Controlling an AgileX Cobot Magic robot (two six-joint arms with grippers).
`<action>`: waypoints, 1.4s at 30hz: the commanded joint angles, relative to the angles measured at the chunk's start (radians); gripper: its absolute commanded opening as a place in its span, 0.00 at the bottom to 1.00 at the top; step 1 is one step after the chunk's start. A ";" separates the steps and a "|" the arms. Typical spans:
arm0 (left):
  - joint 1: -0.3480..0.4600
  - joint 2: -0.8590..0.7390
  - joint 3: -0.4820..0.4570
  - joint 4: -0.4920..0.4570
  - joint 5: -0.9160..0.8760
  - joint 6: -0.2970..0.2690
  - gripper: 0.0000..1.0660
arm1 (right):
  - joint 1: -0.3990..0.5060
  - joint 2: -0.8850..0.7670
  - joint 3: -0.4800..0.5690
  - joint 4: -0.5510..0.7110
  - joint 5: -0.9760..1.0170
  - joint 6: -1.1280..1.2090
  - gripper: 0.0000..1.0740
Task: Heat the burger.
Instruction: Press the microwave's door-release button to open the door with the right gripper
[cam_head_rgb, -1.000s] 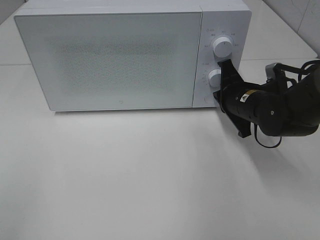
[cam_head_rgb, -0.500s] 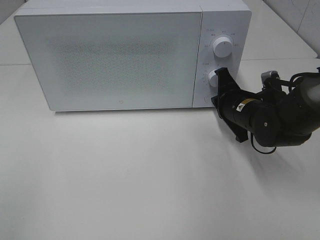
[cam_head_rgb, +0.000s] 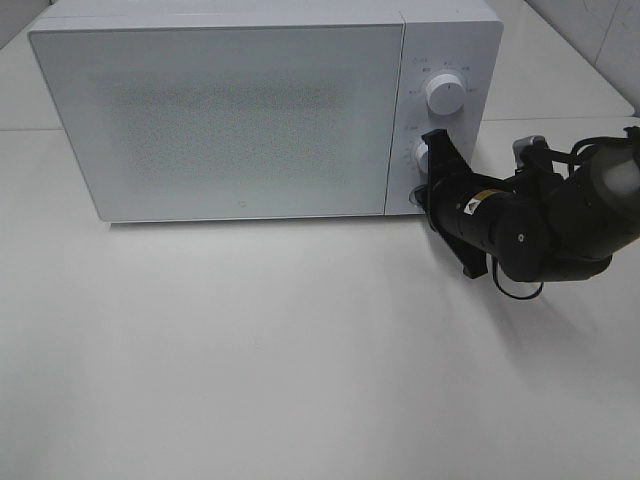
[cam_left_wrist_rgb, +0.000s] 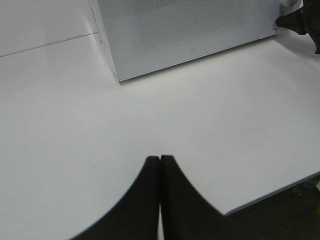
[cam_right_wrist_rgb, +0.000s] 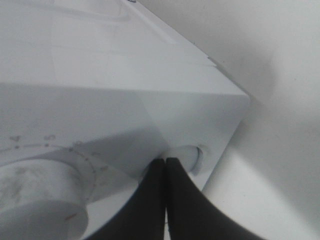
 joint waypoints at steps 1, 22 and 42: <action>0.002 -0.020 0.002 -0.002 -0.012 -0.008 0.00 | -0.001 -0.007 -0.038 0.022 -0.070 -0.007 0.00; 0.002 -0.020 0.002 -0.002 -0.012 -0.008 0.00 | -0.001 0.004 -0.095 0.007 -0.131 -0.031 0.00; 0.002 -0.020 0.002 -0.002 -0.012 -0.008 0.00 | -0.001 0.020 -0.134 -0.008 -0.066 -0.012 0.00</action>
